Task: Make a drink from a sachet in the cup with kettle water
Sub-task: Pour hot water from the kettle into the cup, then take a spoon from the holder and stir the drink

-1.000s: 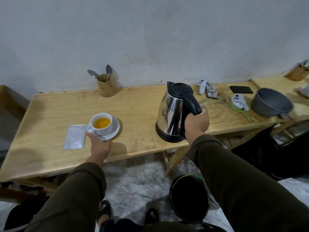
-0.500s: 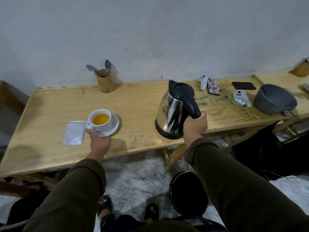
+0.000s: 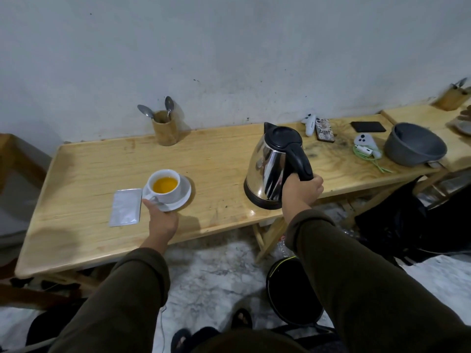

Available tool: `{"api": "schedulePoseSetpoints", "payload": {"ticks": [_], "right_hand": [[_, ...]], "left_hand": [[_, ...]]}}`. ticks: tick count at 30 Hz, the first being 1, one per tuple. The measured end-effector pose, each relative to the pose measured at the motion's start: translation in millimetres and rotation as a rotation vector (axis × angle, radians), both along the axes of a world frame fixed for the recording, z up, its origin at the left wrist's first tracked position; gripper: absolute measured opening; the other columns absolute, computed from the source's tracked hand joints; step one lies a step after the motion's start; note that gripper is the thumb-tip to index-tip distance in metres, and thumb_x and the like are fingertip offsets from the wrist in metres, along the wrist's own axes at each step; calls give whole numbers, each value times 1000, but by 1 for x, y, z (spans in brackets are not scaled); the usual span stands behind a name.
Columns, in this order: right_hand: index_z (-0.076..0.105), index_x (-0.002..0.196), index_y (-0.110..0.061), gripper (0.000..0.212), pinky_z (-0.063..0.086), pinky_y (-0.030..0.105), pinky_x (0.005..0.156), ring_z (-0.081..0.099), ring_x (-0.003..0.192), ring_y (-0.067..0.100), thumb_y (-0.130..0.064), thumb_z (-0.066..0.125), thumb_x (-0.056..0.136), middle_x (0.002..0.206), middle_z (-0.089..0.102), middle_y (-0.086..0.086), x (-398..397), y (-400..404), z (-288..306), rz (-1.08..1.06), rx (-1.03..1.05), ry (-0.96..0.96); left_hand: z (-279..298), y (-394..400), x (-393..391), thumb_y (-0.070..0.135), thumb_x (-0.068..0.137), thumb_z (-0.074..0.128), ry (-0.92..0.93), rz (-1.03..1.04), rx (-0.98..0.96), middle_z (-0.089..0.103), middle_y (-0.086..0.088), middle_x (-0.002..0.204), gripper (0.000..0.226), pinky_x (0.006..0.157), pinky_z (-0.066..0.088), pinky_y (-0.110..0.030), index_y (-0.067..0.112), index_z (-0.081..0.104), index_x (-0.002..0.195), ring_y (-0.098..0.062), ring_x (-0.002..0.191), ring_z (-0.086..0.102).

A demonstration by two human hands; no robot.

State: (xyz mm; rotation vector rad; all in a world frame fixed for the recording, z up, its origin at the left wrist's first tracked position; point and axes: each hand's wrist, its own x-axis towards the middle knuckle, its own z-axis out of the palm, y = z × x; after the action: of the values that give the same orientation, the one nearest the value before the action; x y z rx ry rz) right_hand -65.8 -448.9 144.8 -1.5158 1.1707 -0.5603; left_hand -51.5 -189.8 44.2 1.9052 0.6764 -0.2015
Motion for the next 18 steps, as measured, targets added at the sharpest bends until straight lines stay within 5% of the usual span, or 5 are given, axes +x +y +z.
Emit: {"api": "schedulePoseSetpoints", "payload": {"ticks": [3,8,12,18], "right_hand": [[32,141,-16,61,42,39,105,44,128,29,-16,56,85,147,32,8,-1,17,3,-59,17,12],[18,148,-23,70,38,43,110,38,135,29,-21,55,89,155,22,6,-5,51,8,-168,85,86],[30,143,-20,58,40,44,105,43,128,33,-21,53,89,147,32,8,6,91,8,-141,153,108],[59,118,-3,34,48,37,90,58,106,33,-21,47,91,118,60,12,50,145,2,299,54,283]], "left_hand": [[5,6,-2,36,96,41,25,-37,9,40,-19,146,76,100,36,-41,22,-11,150,-41,128,45],[12,25,-2,38,91,50,-14,-234,-11,33,-13,152,93,110,34,-48,18,-22,147,-37,132,42],[20,38,3,59,79,45,-63,-232,-94,43,-16,144,100,107,38,-45,12,-8,150,-35,127,47],[15,67,19,41,92,47,-22,-280,-52,45,-18,143,70,105,38,-44,15,14,148,-37,127,47]]}}
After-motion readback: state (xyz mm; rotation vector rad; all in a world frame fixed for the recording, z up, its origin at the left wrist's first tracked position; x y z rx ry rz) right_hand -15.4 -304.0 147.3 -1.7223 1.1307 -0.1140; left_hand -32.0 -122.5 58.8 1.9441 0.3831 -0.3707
